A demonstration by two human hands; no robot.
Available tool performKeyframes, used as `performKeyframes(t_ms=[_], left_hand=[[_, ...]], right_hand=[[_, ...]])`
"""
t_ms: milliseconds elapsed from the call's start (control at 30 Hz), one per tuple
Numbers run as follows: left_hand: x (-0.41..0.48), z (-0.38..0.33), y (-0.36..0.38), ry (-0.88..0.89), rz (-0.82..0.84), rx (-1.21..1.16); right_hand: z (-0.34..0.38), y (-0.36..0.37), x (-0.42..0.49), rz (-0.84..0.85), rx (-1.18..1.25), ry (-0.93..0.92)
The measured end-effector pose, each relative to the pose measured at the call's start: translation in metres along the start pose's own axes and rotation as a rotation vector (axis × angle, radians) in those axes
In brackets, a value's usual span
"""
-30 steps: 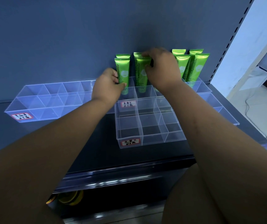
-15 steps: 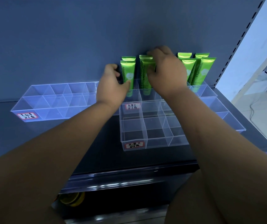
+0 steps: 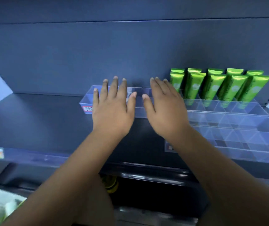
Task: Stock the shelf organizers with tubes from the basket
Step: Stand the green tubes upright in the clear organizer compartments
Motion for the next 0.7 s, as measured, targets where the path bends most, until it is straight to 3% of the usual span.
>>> performKeyframes(t_ms=[133, 333, 467, 600, 700], left_hand=[[-0.068, 0.089, -0.057, -0.172, -0.065, 0.083], [-0.195, 0.234, -0.139, -0.484, -0.16, 0.262], [-0.29, 0.32, -0.168, -0.711, -0.097, 0.378], [-0.367, 0.381, -0.169, -0.887, -0.03, 0.397], [-0.405, 0.411, -0.152, -0.973, 0.004, 0.357]], right_hand=[[0.094, 0.014, -0.021, 0.07, 0.084, -0.093], [0.294, 0.041, -0.075, 0.161, 0.285, -0.355], [0.415, 0.082, -0.137, 0.321, 0.343, -0.544], [0.482, 0.134, -0.197, 0.525, 0.327, -0.687], [0.493, 0.18, -0.228, 0.65, 0.265, -0.731]])
Point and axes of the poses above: each hand's wrist, its own x-axis towards the middle knuckle, its own y-axis out of the palm, z = x × y, the point moved 8 cm from there along x, towards the middle knuckle, and after that the axes turned 3 degrees about -y, right-handed, at the moved point
